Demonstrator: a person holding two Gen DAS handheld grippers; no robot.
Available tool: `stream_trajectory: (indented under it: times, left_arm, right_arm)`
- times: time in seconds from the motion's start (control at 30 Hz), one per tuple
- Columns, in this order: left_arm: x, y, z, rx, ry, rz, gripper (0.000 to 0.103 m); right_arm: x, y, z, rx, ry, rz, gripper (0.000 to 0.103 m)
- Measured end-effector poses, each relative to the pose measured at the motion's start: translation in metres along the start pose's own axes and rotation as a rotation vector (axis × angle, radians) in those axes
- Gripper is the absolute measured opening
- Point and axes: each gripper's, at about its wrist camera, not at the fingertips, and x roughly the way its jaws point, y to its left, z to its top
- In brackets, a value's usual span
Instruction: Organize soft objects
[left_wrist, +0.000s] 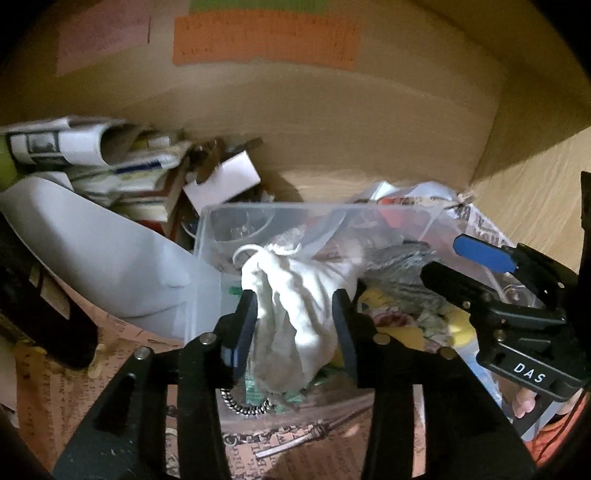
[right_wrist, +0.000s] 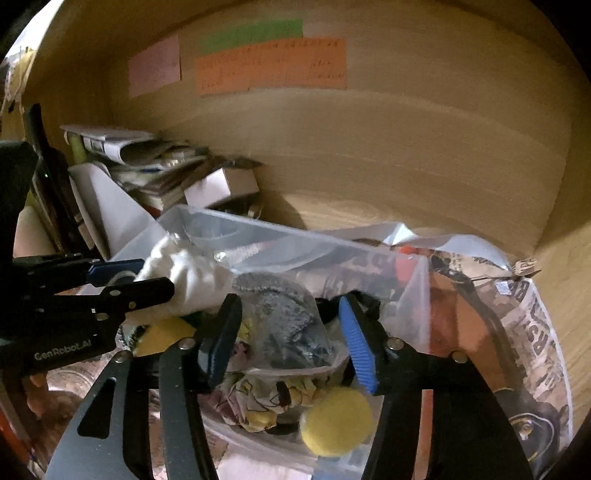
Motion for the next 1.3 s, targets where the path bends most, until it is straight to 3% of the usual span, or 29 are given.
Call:
stream_trajectory:
  times: [0.5, 0.8, 0.97, 1.13, 1.3]
  left_arm:
    - [-0.121, -0.021, -0.002, 0.063, -0.288, 0.031, 0.061]
    - [-0.177, -0.029, -0.016, 0.061, -0.423, 0.019, 0.076]
    - [-0.197, -0.036, -0.027, 0.076, -0.483, 0.033, 0.091]
    - [-0.210, -0.040, -0.034, 0.079, -0.517, 0.036, 0.097]
    - [-0.214, -0.045, -0.041, 0.086, -0.527, 0.036, 0.099]
  right_arm:
    - [-0.097, 0.011, 0.011, -0.034, -0.224, 0.010, 0.063]
    - [-0.159, 0.021, 0.004, -0.038, -0.384, -0.002, 0.078]
    - [-0.174, 0.023, 0.001, -0.023, -0.429, -0.005, 0.086]
    - [-0.185, 0.026, -0.005, -0.017, -0.451, -0.004, 0.097]
    - [-0.195, 0.030, -0.012, -0.019, -0.466, -0.006, 0.103]
